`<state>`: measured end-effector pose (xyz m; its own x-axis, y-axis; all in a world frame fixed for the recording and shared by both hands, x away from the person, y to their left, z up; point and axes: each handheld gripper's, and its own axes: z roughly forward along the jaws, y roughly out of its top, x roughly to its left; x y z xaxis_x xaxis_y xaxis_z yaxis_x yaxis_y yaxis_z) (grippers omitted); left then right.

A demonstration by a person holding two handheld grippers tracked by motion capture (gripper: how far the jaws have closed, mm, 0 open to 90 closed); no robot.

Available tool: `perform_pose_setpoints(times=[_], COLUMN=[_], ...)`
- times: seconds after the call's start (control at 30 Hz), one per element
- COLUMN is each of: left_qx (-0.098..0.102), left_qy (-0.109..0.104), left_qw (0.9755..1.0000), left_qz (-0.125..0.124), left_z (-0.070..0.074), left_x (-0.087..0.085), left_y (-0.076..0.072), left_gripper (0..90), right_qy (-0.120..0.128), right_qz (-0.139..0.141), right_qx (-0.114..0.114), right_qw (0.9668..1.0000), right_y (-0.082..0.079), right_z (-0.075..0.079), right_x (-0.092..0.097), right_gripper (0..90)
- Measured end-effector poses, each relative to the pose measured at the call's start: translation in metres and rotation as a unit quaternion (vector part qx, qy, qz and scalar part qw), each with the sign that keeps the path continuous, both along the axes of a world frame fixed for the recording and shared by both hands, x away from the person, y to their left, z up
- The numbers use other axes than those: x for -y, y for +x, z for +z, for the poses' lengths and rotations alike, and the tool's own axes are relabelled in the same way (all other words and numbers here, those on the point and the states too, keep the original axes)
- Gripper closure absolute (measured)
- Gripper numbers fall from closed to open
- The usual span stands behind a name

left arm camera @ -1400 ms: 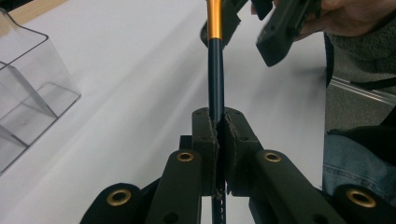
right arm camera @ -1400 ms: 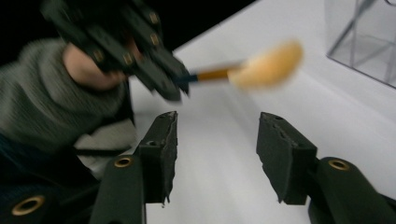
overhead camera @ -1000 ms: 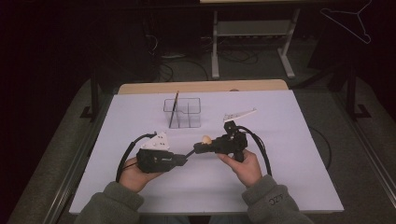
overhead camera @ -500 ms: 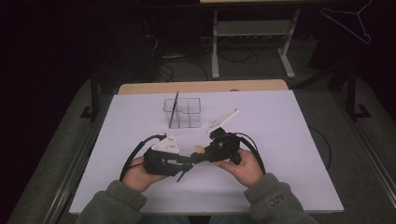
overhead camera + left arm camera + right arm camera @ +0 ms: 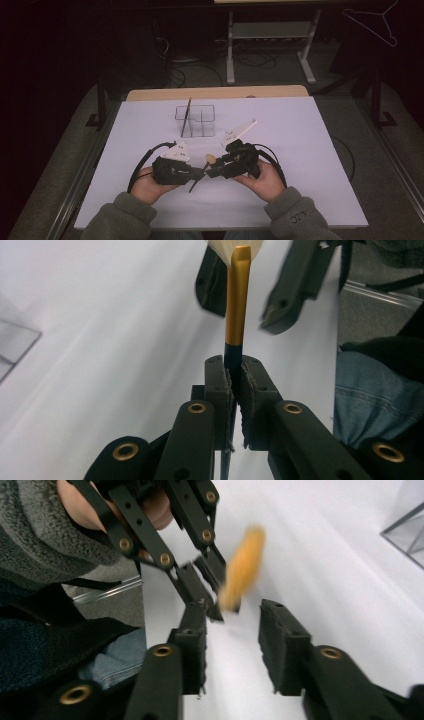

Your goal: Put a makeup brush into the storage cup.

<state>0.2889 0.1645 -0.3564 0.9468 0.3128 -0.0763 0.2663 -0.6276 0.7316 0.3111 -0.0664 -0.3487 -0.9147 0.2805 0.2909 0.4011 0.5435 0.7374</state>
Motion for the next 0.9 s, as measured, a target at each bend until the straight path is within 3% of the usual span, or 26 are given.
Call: perform_pose_setpoints(times=[0.9], left_qx=[-0.009], left_qy=[-0.018], left_qw=[0.9986], left_qz=[0.048], left_z=[0.005], left_x=[-0.016], left_y=[0.018], left_gripper=[83.3], right_qy=[-0.021], right_qz=[-0.058], right_qx=[0.022], right_qw=[0.9978], right_y=[-0.004], right_z=[-0.018], right_x=[0.047], right_gripper=[48.3])
